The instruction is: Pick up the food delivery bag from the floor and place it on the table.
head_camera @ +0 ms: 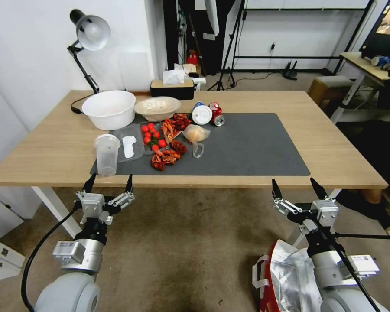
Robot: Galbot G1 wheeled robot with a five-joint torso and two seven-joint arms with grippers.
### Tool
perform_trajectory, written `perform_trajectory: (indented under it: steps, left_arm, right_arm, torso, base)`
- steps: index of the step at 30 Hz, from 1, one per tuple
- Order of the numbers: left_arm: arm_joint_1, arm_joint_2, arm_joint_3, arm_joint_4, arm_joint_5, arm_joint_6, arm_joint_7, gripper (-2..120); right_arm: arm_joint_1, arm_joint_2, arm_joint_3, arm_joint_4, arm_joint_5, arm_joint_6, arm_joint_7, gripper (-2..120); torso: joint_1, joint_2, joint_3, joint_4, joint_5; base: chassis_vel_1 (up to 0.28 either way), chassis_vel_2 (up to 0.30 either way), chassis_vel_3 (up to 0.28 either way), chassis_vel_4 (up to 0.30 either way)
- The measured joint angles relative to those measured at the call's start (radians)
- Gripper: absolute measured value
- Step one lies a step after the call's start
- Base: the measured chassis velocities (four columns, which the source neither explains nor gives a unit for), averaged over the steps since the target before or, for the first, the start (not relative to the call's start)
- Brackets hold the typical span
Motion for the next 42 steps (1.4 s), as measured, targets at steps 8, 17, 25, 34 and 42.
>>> perform_trajectory:
  steps: [8,17,25,34,42]
  left_arm:
    - [0.003,-0.001,-0.003,-0.006,-0.001,-0.005,0.005,100]
    - [0.003,0.000,-0.004,-0.002,-0.002,-0.010,0.009,100]
    - [0.002,0.000,-0.006,-0.002,-0.003,-0.011,0.006,100]
    - [0.003,-0.005,-0.003,0.005,0.005,-0.014,0.006,100]
    - [0.004,-0.010,0.002,0.008,0.011,-0.018,0.008,100]
  right_arm:
    - [-0.004,0.005,0.001,0.002,-0.003,0.008,0.001,100]
    - [-0.007,0.005,0.001,0.002,-0.003,0.011,-0.001,100]
    - [-0.006,0.009,0.000,0.011,-0.006,0.005,0.002,100]
    - [-0.004,0.011,-0.002,-0.003,-0.009,0.006,0.000,100]
    - [0.000,0.011,-0.002,-0.006,-0.010,0.006,0.000,100]
  torso:
    - [-0.018,-0.041,-0.024,0.0001,0.0000]
    - [-0.036,-0.084,-0.048,0.0000,0.0000]
    - [-0.052,-0.121,-0.069,0.0001,0.0000]
    - [-0.071,-0.166,-0.094,0.0000,0.0000]
    - [-0.084,-0.200,-0.115,0.0001,0.0000]
  base:
    - [0.000,0.000,0.000,0.000]
    - [0.000,0.000,0.000,0.000]
    - [0.000,0.000,0.000,0.000]
    - [0.000,0.000,0.000,0.000]
    - [0.000,0.000,0.000,0.000]
